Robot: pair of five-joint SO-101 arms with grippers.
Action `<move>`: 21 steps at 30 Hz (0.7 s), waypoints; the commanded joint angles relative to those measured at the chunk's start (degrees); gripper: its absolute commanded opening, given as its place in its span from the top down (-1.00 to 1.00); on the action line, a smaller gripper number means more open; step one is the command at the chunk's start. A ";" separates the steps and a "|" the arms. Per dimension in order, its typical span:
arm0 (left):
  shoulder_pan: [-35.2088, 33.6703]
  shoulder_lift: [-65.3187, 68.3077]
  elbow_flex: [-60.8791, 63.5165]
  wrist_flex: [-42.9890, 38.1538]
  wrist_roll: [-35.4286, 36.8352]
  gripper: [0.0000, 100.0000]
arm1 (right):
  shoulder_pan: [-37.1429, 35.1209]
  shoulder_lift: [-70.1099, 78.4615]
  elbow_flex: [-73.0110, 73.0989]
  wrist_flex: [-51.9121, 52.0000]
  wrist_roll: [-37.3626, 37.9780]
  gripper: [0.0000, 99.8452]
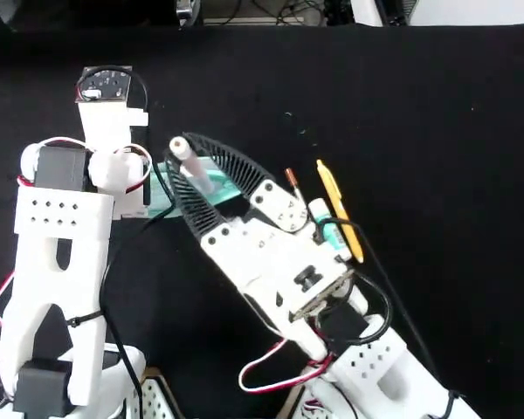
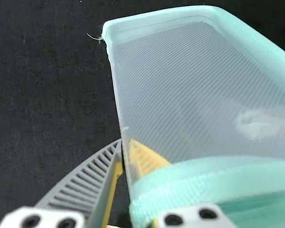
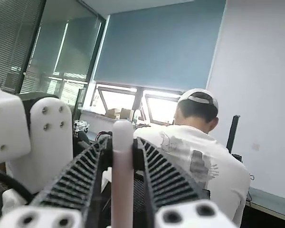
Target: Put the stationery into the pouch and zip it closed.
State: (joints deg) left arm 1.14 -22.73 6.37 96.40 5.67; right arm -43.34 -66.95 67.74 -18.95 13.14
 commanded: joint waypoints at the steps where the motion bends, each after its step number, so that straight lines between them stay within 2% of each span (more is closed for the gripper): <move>1: 0.92 -0.26 0.13 1.41 0.44 0.94 | 0.88 0.22 1.27 -1.58 -0.26 0.98; 5: 0.84 -0.26 0.13 1.41 0.44 0.94 | 0.88 -1.54 4.26 -1.58 -0.35 0.98; 11: 0.84 -0.26 -0.22 1.32 0.44 0.94 | 0.70 -12.35 13.85 -0.35 -0.18 0.98; 14: 0.84 -0.26 -0.04 1.23 0.44 0.94 | 0.70 -17.80 15.16 12.66 -0.35 0.92; 16: 0.84 -0.26 0.13 1.14 0.44 0.94 | 0.62 -20.35 11.74 25.41 -0.88 0.77; 19: 0.84 -0.26 0.13 1.05 0.35 0.94 | 0.62 -21.05 2.68 40.44 -7.12 0.53; 21: 0.84 -0.09 0.04 0.97 0.35 0.94 | 0.62 -19.82 -4.00 46.95 -10.20 0.48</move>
State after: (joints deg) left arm 1.14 -22.73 6.29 96.48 5.49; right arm -43.25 -86.90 74.42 16.57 7.08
